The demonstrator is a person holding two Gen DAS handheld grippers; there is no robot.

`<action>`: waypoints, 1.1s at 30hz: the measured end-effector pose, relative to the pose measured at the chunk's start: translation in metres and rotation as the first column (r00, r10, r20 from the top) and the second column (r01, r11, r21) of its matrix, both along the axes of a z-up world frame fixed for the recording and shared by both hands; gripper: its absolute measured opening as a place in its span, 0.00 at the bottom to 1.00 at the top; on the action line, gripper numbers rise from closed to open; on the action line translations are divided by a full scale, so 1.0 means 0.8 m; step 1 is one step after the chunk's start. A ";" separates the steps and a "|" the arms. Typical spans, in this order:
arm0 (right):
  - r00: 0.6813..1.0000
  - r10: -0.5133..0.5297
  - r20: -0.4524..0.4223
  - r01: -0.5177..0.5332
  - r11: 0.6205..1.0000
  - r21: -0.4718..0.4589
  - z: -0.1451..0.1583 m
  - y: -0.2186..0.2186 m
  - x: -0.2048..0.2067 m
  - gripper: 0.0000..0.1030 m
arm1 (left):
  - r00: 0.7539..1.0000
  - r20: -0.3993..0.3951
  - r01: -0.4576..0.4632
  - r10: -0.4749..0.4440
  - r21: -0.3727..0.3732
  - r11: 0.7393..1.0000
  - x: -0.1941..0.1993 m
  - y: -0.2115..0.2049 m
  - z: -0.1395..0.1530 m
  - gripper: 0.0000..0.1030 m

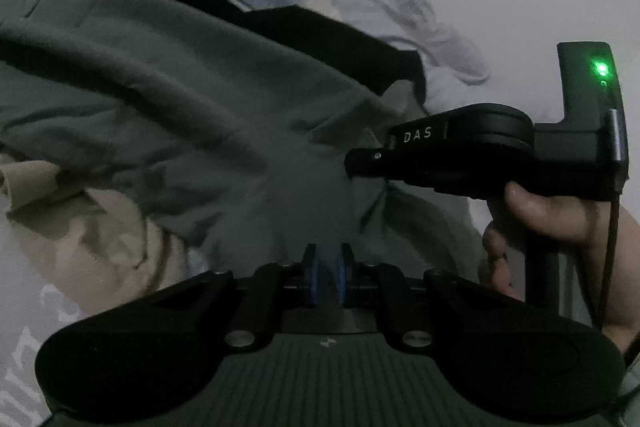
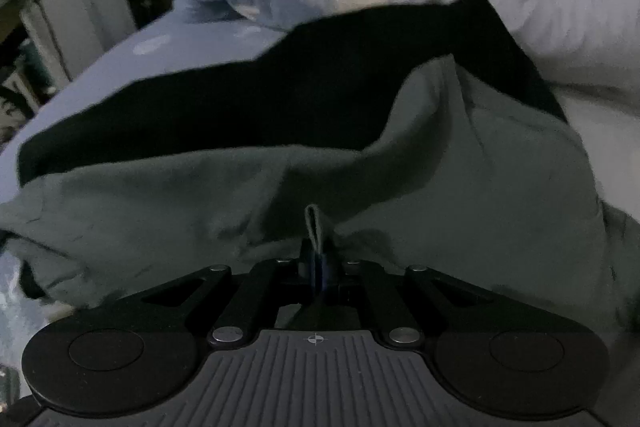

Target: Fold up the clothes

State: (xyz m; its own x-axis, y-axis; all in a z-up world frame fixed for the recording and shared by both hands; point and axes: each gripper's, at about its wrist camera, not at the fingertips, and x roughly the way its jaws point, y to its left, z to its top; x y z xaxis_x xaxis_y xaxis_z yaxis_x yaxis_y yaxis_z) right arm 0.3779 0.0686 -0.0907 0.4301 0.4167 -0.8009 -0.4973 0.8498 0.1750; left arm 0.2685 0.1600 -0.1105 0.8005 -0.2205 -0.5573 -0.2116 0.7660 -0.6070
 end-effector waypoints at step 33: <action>0.987 0.039 0.158 -0.075 0.970 0.233 0.139 0.013 -0.116 0.90 | 0.393 -0.007 -0.900 0.920 -0.208 0.383 -0.211 0.269 0.016 0.78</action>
